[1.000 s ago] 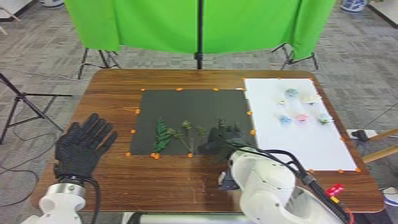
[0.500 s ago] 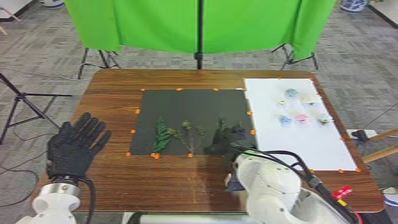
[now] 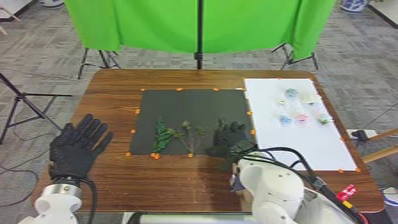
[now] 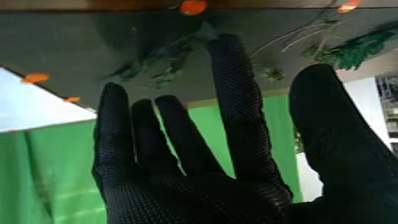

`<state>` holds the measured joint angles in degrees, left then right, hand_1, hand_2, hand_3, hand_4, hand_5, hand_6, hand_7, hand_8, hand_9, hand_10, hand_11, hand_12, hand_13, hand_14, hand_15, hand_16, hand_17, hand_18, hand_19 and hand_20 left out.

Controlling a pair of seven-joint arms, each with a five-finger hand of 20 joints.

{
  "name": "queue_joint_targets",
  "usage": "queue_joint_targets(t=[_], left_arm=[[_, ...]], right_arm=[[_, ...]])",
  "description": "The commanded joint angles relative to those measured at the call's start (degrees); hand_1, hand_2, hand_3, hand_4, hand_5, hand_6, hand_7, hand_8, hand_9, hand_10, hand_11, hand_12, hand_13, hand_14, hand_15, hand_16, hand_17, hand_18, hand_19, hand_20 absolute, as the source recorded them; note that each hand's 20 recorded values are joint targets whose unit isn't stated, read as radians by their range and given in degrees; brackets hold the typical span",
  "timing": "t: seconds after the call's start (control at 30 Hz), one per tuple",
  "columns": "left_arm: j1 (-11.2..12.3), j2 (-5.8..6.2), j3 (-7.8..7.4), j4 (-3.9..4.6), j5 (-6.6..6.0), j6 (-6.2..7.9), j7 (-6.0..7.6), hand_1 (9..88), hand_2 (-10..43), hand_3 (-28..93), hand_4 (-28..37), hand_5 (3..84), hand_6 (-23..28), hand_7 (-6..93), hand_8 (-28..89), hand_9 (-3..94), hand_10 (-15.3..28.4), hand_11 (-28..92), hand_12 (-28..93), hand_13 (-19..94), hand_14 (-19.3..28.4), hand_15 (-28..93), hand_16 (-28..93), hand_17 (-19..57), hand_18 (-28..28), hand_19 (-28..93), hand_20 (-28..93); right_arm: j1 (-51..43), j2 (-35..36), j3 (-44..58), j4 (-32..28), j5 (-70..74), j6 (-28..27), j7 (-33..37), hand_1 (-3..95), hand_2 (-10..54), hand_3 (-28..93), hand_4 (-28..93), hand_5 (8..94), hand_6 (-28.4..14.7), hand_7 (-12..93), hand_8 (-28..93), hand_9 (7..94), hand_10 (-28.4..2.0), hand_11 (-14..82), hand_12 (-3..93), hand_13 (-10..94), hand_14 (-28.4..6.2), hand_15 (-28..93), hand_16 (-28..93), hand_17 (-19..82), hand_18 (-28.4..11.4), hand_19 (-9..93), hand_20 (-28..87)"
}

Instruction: Arrange flowers

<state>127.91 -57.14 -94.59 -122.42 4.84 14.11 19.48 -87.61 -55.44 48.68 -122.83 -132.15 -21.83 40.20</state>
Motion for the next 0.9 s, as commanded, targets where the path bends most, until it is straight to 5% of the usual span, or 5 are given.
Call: queue_joint_targets(t=[0.03,0.23,0.6,0.77,0.9], left_arm=[[1.1,-0.80,-0.41,0.69,-0.87,-0.82,-0.54,30.3,16.2,74,-28.3,48.9,6.9,21.6,-11,42.8,14.7,29,13,33,14.1,44,-7,-3.1,14.1,35,14],[1.7,-0.84,-0.89,0.42,-0.79,-0.72,0.07,30.3,16.2,74,-28.3,48.7,6.9,21.5,-11,42.8,14.7,29,13,33,14.1,44,-7,-3.2,14.2,35,14],[0.7,-0.68,0.02,0.80,-0.60,-0.86,-0.21,30.3,16.1,74,-28.3,48.8,7.0,21.5,-11,42.7,14.7,29,13,33,14.2,44,-6,-3.2,14.2,35,14],[-0.9,-0.06,0.60,1.13,1.44,-1.85,-0.82,30.3,16.1,74,-28.3,48.7,6.9,21.4,-11,42.7,14.7,29,13,33,14.2,44,-7,-3.3,14.2,35,14],[-1.0,0.29,0.67,0.92,1.88,-1.77,-0.55,30.3,16.0,74,-28.3,48.7,6.9,21.4,-11,42.7,14.7,29,13,33,14.1,44,-7,-3.3,14.2,35,14]], right_arm=[[-1.9,2.5,1.2,-1.0,0.5,-1.9,-0.2,28.9,8.6,73,-21,67.6,-4.6,13,-11,28.9,-26.9,6.9,10.8,3,-27.1,40,0,-2,-25.6,59,7],[-2.8,3.1,2.2,-1.7,1.7,-0.5,-0.1,29.1,8.7,72,-21,67.3,-4.5,13,-11,28.7,-26.8,7.0,10.6,3,-27.0,40,-1,-2,-25.6,59,7],[-2.2,3.8,7.6,-3.1,7.4,17.5,-4.5,27.7,5.8,75,-21,68.9,-2.6,17,-12,34.8,-25.0,8.3,11.0,12,-25.3,38,0,-1,-26.5,55,7],[-1.6,5.8,13.7,-1.3,10.4,16.3,-1.3,30.8,3.3,75,-21,63.8,-1.8,14,-12,40.6,-22.9,8.9,11.3,21,-23.8,36,2,5,-25.4,56,9],[-0.5,8.2,17.2,1.7,15.6,13.7,-2.1,34.0,0.8,77,-22,54.9,-3.2,14,-11,43.9,-22.7,9.5,12.4,31,-21.3,36,4,12,-22.6,55,9]])
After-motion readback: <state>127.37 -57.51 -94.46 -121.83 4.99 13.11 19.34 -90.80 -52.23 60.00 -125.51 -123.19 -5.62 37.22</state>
